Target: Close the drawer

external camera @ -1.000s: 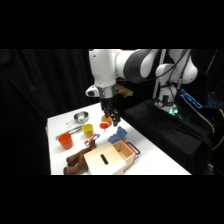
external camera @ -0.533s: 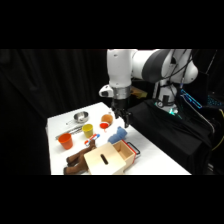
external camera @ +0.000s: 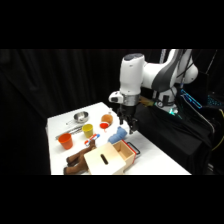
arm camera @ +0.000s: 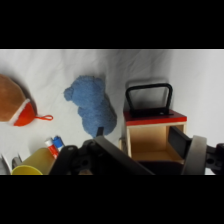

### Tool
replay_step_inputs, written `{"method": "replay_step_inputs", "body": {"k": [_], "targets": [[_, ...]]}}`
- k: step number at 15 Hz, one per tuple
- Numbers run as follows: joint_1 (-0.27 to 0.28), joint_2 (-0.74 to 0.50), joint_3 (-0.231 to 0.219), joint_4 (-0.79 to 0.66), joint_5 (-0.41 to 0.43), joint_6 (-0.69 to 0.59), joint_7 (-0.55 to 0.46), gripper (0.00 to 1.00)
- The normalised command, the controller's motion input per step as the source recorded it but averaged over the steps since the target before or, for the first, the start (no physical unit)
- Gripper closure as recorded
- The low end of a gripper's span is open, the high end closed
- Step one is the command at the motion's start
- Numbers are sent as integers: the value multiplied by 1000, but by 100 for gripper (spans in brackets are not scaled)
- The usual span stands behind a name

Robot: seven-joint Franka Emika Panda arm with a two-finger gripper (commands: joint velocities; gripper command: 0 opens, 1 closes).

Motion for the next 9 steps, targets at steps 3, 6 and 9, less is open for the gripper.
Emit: {"method": "replay_step_inputs", "body": {"k": [3,6,9], "targets": [[39,-92,28,-259,-105,404,207,0],[24,32,10,-184,-162,425,224,0],[39,81,-10,-135,-180,384,233,0]]}}
